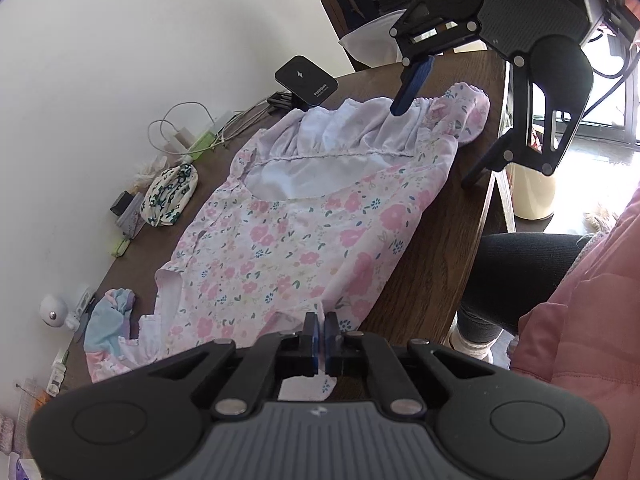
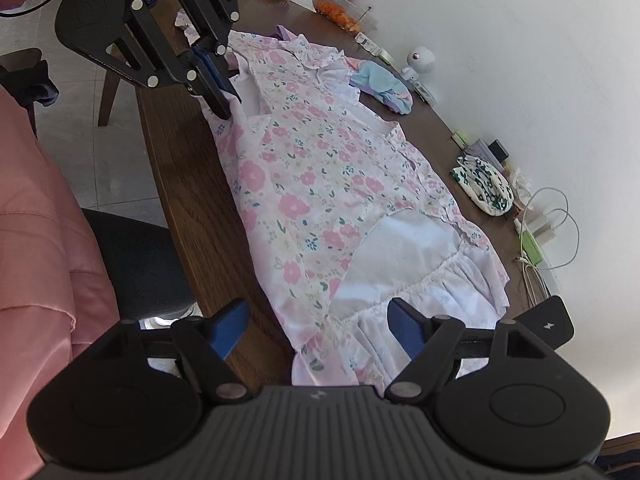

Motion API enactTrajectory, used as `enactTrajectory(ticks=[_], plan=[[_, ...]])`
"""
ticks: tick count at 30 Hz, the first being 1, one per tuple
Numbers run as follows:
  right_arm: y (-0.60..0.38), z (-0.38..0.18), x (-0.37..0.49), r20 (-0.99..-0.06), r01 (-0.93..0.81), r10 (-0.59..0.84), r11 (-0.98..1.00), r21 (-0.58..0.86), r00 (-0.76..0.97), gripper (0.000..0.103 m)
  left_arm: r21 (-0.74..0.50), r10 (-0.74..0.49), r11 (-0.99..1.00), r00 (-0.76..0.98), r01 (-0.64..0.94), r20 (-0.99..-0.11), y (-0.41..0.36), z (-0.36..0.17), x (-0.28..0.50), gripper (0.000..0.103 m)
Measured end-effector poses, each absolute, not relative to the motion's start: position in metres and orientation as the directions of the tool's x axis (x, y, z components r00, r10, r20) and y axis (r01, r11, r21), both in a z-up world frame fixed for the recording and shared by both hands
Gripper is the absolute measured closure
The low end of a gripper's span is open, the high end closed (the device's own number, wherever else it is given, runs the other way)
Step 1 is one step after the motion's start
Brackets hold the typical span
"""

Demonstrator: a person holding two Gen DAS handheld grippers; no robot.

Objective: Fold clothes

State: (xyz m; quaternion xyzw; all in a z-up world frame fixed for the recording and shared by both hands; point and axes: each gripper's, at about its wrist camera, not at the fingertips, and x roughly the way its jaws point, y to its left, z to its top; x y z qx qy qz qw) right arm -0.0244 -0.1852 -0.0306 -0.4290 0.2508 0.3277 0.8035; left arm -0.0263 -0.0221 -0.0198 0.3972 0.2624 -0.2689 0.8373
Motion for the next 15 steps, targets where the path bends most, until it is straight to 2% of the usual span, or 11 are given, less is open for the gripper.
enactTrajectory(ticks=[1, 2, 4, 6, 8, 10, 11, 12, 14, 15], plan=[[-0.179, -0.031, -0.023, -0.681, -0.743, 0.314, 0.403, -0.534, 0.661, 0.034, 0.525, -0.244, 0.542, 0.721, 0.656, -0.649, -0.022, -0.018, -0.025, 0.101], [-0.174, -0.032, -0.021, -0.680, -0.743, 0.315, 0.389, -0.544, 0.663, 0.049, 0.526, -0.246, 0.545, 0.724, 0.653, -0.644, -0.022, -0.017, -0.024, 0.101], [-0.164, -0.035, -0.017, -0.683, -0.748, 0.313, 0.361, -0.558, 0.660, 0.072, 0.522, -0.249, 0.556, 0.729, 0.647, -0.638, -0.021, -0.015, -0.023, 0.101], [-0.158, -0.036, -0.014, -0.691, -0.763, 0.327, 0.333, -0.554, 0.645, 0.074, 0.515, -0.250, 0.571, 0.733, 0.640, -0.633, -0.019, -0.014, -0.020, 0.101], [-0.154, -0.036, -0.012, -0.696, -0.774, 0.341, 0.317, -0.548, 0.632, 0.091, 0.500, -0.258, 0.592, 0.737, 0.632, -0.624, -0.017, -0.014, -0.020, 0.101], [-0.154, -0.033, -0.010, -0.706, -0.789, 0.355, 0.313, -0.529, 0.613, 0.099, 0.483, -0.269, 0.614, 0.741, 0.624, -0.616, -0.013, -0.015, -0.021, 0.093], [-0.154, -0.032, -0.009, -0.711, -0.795, 0.358, 0.311, -0.520, 0.605, 0.100, 0.474, -0.275, 0.624, 0.742, 0.621, -0.611, -0.010, -0.015, -0.023, 0.086], [-0.153, -0.031, -0.008, -0.716, -0.799, 0.356, 0.310, -0.516, 0.600, 0.101, 0.464, -0.280, 0.635, 0.744, 0.618, -0.607, -0.007, -0.016, -0.026, 0.068], [-0.152, -0.030, -0.005, -0.731, -0.810, 0.351, 0.302, -0.503, 0.585, 0.101, 0.466, -0.279, 0.647, 0.757, 0.603, -0.591, 0.006, -0.016, -0.033, 0.047], [-0.151, -0.030, -0.004, -0.734, -0.811, 0.348, 0.299, -0.502, 0.583, 0.101, 0.470, -0.269, 0.654, 0.763, 0.592, -0.587, 0.014, -0.015, -0.036, 0.046]])
